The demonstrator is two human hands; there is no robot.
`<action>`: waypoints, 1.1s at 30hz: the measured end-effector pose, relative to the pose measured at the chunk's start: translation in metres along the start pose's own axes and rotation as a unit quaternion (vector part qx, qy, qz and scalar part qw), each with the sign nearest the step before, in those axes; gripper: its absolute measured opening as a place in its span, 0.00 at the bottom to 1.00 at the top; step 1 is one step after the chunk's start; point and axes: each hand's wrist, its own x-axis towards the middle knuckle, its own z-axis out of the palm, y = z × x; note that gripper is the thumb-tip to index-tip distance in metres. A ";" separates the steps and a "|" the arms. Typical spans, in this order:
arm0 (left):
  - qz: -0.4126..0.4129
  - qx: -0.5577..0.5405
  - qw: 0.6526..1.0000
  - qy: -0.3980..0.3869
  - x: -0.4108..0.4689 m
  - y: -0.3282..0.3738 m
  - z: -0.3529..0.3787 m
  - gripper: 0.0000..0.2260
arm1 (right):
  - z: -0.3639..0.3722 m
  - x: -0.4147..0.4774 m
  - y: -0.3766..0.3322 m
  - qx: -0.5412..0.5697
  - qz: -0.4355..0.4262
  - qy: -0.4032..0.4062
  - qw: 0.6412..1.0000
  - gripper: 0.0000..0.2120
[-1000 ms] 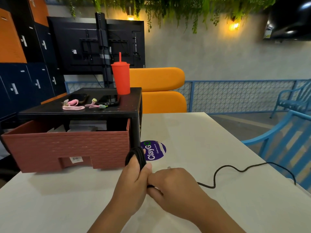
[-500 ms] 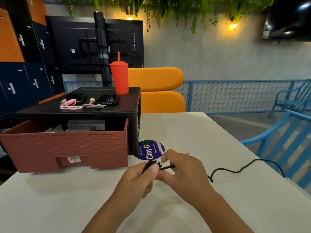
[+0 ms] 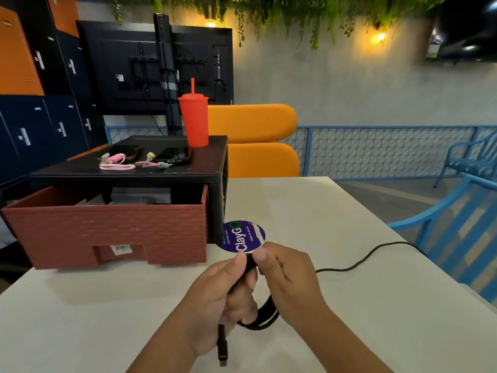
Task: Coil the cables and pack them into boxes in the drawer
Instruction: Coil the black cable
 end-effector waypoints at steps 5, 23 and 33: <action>0.009 -0.043 0.997 0.059 0.006 -0.009 0.008 0.23 | 0.001 0.003 0.004 -0.065 0.050 0.061 0.995 0.37; 0.100 -0.220 0.955 0.173 0.007 0.014 -0.004 0.19 | -0.025 0.005 0.027 -0.068 0.067 0.019 0.995 0.32; 0.149 -0.268 0.919 0.248 0.012 0.022 -0.031 0.18 | -0.021 0.005 0.029 -0.308 0.123 -0.156 0.930 0.19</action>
